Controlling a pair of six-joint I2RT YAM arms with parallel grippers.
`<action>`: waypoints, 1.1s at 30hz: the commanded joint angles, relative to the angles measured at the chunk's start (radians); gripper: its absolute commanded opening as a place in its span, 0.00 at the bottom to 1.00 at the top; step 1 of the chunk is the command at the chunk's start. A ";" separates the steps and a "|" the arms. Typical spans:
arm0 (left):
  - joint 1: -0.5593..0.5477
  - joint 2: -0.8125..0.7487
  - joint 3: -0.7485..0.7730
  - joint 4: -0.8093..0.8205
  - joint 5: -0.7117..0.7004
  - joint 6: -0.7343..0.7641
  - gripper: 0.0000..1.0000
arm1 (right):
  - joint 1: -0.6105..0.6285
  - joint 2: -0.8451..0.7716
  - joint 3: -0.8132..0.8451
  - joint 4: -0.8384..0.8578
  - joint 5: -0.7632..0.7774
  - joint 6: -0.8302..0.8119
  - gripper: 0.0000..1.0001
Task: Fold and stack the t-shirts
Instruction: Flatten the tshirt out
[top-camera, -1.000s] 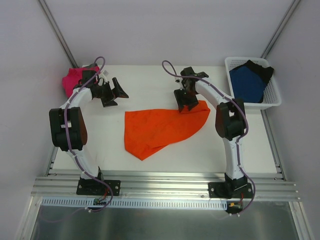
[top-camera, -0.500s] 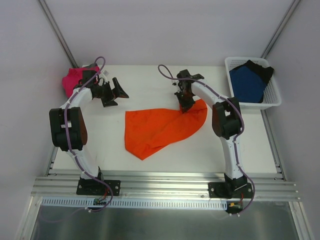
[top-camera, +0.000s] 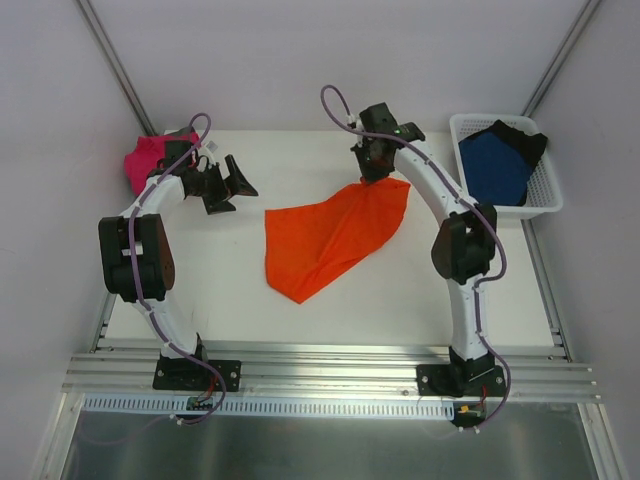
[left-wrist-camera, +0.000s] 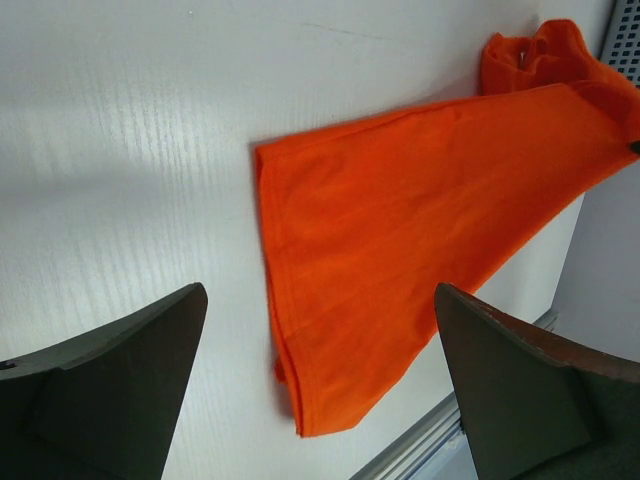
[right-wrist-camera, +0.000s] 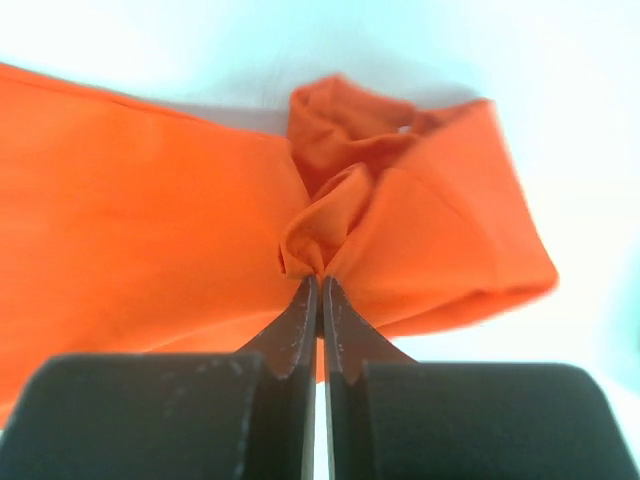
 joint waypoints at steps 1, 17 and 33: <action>-0.011 -0.032 0.031 -0.017 0.034 0.003 0.99 | 0.003 -0.165 0.091 0.028 0.071 -0.042 0.01; -0.057 -0.059 0.073 -0.019 0.023 -0.001 0.99 | 0.120 -0.910 -0.749 -0.199 -0.137 0.004 0.48; -0.063 -0.110 0.024 -0.051 -0.020 0.088 0.97 | -0.063 -0.362 -0.309 -0.069 -0.142 0.024 0.65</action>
